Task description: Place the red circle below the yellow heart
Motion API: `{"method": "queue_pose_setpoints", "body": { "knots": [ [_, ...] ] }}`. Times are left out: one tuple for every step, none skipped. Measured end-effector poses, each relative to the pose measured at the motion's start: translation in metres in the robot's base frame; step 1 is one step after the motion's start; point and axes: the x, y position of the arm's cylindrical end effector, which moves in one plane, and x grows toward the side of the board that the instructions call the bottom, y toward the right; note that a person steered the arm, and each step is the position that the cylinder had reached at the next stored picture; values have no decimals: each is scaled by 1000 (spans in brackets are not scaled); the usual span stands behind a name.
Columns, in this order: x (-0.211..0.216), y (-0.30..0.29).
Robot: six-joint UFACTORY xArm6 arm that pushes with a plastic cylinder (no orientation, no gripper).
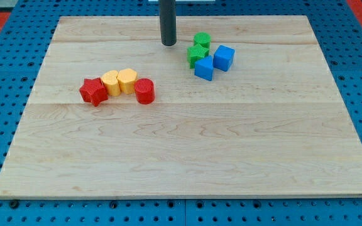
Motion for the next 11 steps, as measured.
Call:
{"method": "queue_pose_setpoints", "body": {
  "knots": [
    [1, 0],
    [1, 0],
    [9, -1],
    [32, -8],
    [76, -12],
    [94, -34],
    [124, -42],
    [149, -47],
    [154, -16],
    [192, 9],
    [204, -40]
  ]
}}
